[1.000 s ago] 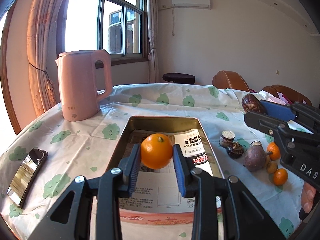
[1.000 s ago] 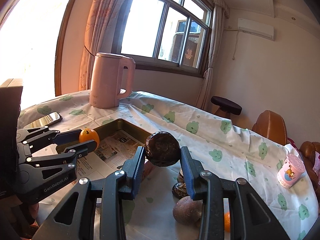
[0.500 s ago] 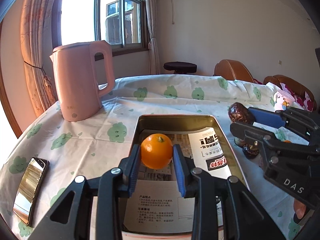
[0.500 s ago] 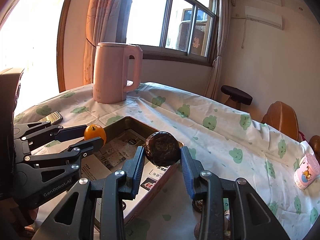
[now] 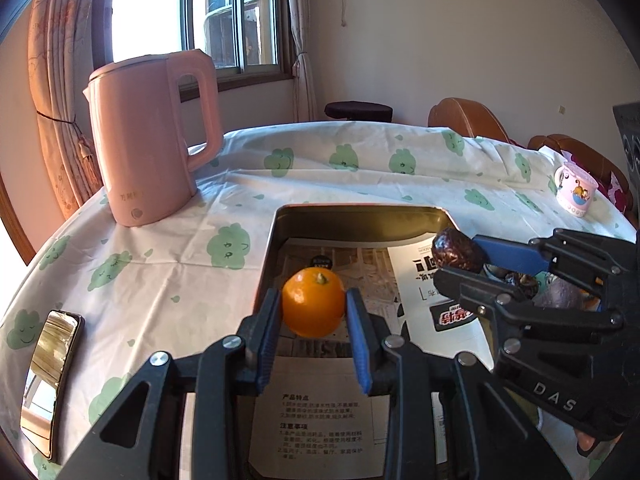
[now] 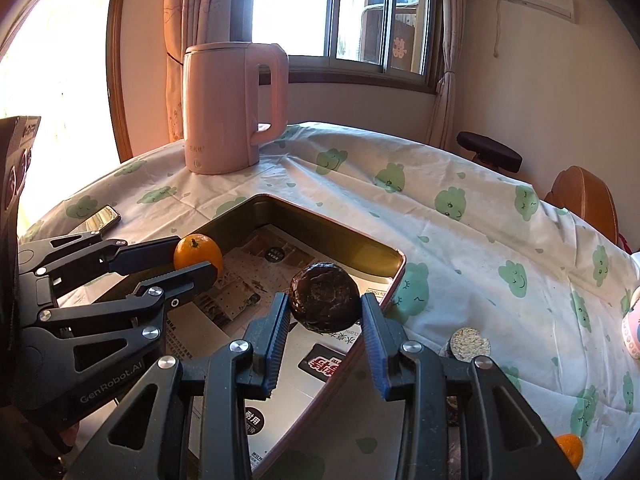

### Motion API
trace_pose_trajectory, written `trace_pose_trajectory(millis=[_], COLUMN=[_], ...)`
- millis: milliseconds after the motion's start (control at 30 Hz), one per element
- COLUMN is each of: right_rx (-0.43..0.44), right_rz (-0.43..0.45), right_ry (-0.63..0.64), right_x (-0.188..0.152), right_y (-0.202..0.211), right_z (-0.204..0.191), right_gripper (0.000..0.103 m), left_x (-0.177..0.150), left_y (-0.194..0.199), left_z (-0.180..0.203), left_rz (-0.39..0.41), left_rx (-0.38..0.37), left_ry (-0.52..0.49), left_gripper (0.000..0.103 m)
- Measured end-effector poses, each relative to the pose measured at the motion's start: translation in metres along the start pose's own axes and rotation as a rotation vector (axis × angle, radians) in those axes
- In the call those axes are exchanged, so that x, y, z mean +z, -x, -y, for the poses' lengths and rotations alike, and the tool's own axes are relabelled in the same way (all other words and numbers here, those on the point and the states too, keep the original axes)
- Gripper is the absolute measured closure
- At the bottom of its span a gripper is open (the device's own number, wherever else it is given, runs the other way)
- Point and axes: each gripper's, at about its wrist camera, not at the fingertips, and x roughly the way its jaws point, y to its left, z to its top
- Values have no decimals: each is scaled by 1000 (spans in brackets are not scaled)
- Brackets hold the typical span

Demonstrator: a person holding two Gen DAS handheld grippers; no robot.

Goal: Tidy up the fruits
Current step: 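Lower and open the left tool in the tin box while the right tool releases the dark fruit there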

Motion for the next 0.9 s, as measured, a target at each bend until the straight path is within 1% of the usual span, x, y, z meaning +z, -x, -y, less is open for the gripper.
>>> trace_pose_trajectory(millis=[333, 733, 833, 900], right_rx=[9, 5, 1, 15], right_rz=[-25, -25, -25, -27], right_ry=[15, 20, 21, 12], right_x=[-1, -2, -2, -2], right_y=[-9, -10, -10, -10], right_z=[-8, -9, -10, -10], right_gripper=[65, 65, 65, 64], left_x=[1, 1, 1, 1], left_y=[-6, -6, -4, -2], left_z=[1, -1, -1, -1], left_rz=[-25, -21, -13, 0], left_rx=[19, 27, 37, 50], left_ry=[-16, -9, -11, -9], left_gripper=[69, 68, 68, 67])
